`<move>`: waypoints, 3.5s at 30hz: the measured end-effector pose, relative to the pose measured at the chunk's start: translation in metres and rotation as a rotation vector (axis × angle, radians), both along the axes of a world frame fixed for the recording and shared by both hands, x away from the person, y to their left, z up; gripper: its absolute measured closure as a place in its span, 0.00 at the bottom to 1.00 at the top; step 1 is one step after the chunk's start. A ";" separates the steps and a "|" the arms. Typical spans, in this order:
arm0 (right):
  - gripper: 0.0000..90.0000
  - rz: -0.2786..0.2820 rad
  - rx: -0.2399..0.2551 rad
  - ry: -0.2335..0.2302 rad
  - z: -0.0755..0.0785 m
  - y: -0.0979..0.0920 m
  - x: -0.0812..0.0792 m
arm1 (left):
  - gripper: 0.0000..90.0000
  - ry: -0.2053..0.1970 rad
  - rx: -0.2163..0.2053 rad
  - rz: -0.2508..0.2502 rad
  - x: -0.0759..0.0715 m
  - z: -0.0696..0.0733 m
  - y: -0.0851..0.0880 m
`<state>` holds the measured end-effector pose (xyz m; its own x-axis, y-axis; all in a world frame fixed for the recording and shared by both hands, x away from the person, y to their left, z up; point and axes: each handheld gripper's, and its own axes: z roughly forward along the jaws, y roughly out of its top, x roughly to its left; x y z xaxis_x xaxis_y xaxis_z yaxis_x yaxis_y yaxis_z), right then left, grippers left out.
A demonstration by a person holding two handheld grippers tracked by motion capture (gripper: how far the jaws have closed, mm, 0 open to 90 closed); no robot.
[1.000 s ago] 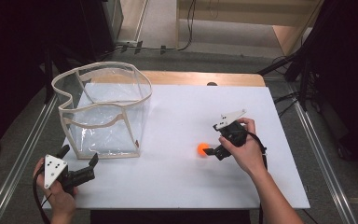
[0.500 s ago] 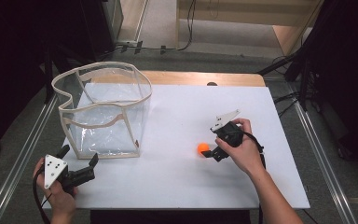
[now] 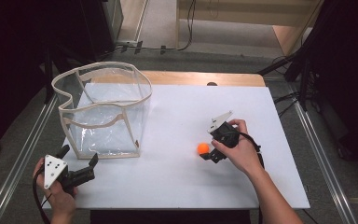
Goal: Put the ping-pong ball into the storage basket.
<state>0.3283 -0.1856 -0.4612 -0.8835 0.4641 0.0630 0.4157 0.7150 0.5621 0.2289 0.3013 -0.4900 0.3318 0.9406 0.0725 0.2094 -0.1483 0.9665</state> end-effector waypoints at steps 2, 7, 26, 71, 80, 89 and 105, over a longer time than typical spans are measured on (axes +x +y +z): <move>0.00 0.000 -0.009 0.007 -0.001 0.001 0.000 | 0.01 0.000 0.000 0.000 0.000 0.000 0.000; 0.00 0.011 -0.037 0.018 -0.004 0.004 0.001 | 0.01 -0.001 0.001 0.001 0.000 0.000 0.000; 0.31 -0.004 -0.120 0.016 -0.010 0.013 0.005 | 0.01 -0.001 -0.001 0.000 0.000 0.000 0.000; 0.53 0.026 -0.130 0.049 0.009 0.029 0.022 | 0.01 0.001 -0.003 -0.003 0.000 0.000 0.001; 0.53 0.047 -0.133 0.054 0.020 0.037 0.030 | 0.01 0.002 -0.002 -0.004 0.000 0.000 0.001; 0.53 0.083 -0.124 0.064 0.026 0.045 0.038 | 0.01 0.002 -0.004 -0.001 -0.001 0.000 0.001; 0.53 0.081 -0.134 0.066 0.045 0.056 0.045 | 0.01 0.002 -0.008 0.000 -0.001 0.000 0.001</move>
<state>0.3735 -0.1301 -0.4160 -0.9143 0.4000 0.0643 0.3867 0.8145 0.4325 0.2283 0.3021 -0.4899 0.3320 0.9411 0.0643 0.2116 -0.1408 0.9672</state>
